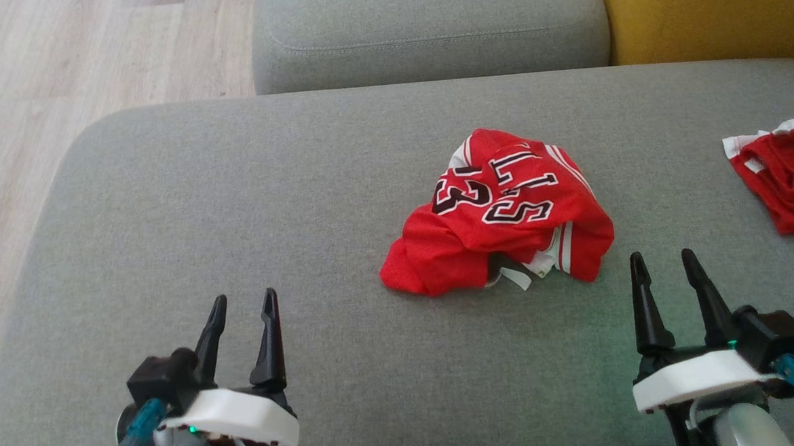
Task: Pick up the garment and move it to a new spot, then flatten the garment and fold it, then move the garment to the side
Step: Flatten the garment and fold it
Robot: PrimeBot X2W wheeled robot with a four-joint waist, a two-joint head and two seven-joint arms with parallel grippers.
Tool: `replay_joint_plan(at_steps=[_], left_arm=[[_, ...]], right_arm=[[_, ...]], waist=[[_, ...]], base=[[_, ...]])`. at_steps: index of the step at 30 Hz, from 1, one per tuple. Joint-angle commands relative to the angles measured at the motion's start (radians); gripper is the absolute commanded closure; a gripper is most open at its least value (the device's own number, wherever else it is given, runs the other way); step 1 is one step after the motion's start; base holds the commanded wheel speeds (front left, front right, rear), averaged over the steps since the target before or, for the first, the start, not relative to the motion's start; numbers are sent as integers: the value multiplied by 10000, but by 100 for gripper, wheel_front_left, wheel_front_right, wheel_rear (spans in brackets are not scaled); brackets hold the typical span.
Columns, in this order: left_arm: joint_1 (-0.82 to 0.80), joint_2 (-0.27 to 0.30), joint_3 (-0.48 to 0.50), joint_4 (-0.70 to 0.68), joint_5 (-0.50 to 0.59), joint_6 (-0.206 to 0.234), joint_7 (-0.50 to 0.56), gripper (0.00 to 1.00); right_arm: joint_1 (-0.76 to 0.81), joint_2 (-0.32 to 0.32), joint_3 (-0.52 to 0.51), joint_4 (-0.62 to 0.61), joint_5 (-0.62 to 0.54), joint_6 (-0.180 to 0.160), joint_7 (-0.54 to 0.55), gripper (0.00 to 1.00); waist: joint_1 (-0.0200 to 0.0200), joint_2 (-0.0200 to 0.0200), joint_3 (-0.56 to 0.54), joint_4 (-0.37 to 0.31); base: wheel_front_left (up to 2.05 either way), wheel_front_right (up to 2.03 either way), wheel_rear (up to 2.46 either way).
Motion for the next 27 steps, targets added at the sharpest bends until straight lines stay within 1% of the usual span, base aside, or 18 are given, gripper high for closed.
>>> replay_joint_plan(at_steps=[1,10,13,20,27], left_arm=[[-334,-15,457,-242,134,-43,-122,0],[-297,-114,567,-190,283,-170,-122,0],[-346,-140,423,-66,346,-290,-122,0],[-964,-199,-406,416,679,-749,23,0],[-2184,-368,-1604,1360,985,-1278,317,0]], right_arm=[[-407,-39,180,-308,-64,65,-57,0],[-374,-39,186,-386,-88,65,28,0],[-392,-39,207,-412,-92,65,40,0],[-589,-39,316,-543,-123,65,78,0],[-978,-39,485,-674,-161,65,84,0]], waist=[[0,0,-3,15],[0,0,50,47],[0,0,126,11],[0,0,586,-286],[0,0,1418,-1045]], base=[[0,0,0],[0,0,0],[0,0,0],[0,0,0],[0,0,0]])
